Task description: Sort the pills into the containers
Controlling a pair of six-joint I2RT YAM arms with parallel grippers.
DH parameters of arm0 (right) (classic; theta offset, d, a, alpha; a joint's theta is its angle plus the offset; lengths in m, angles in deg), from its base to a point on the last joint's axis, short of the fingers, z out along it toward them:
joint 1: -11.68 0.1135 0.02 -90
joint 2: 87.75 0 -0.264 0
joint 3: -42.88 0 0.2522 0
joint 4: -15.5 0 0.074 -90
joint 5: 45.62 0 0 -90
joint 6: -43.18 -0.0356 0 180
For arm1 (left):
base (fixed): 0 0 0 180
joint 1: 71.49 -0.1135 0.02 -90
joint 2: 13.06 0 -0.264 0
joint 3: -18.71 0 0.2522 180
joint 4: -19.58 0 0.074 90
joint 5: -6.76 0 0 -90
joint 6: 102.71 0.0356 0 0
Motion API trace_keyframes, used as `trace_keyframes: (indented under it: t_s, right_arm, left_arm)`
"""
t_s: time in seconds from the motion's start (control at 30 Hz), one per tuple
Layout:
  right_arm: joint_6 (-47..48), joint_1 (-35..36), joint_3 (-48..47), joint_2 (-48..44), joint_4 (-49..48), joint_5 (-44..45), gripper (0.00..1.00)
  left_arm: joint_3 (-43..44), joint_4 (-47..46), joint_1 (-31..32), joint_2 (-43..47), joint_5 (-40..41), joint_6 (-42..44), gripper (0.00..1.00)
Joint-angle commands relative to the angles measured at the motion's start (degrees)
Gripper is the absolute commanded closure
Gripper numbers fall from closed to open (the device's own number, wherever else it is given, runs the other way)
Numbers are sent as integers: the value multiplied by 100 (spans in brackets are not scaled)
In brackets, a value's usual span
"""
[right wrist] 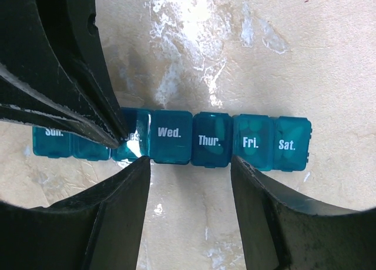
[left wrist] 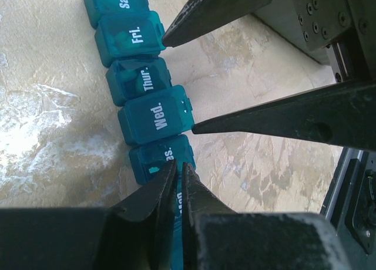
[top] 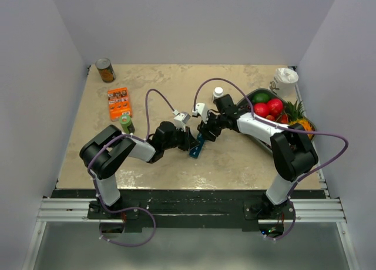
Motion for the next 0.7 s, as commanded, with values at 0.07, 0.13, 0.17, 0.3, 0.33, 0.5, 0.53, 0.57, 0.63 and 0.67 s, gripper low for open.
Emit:
trace_keyframes:
  t_s: [0.07, 0.13, 0.17, 0.3, 0.33, 0.5, 0.53, 0.57, 0.63, 0.67]
  right_arm:
    - [-238, 82, -473, 75, -274, 140, 40]
    - [-273, 91, -535, 172, -221, 140, 40]
    - [-282, 82, -587, 207, -204, 131, 40]
    - [-300, 82, -684, 277, -89, -18, 39]
    - [-361, 91, -702, 260, -28, -106, 39]
    - [-414, 82, -781, 190, 43, -142, 37]
    - [-379, 82, -790, 181, 95, -142, 37]
    - [-370, 65, -799, 129, 113, -159, 36]
    - [-352, 12, -807, 76, 174, -203, 35]
    - [-361, -6, -825, 41, 183, -221, 35]
  left_arm:
    - [-190, 815, 18, -276, 88, 169, 87]
    - [-182, 806, 18, -267, 97, 151, 87]
    - [-182, 806, 18, -258, 97, 151, 87]
    - [-182, 824, 18, -206, 132, 142, 86]
    - [-173, 833, 18, -188, 141, 142, 85]
    - [-120, 947, 18, -65, 202, 133, 83]
    - [-111, 947, 18, -48, 202, 142, 83]
    - [-103, 956, 18, -21, 211, 142, 82]
    - [-94, 973, 18, 32, 220, 142, 81]
    - [-85, 991, 18, 49, 220, 142, 80]
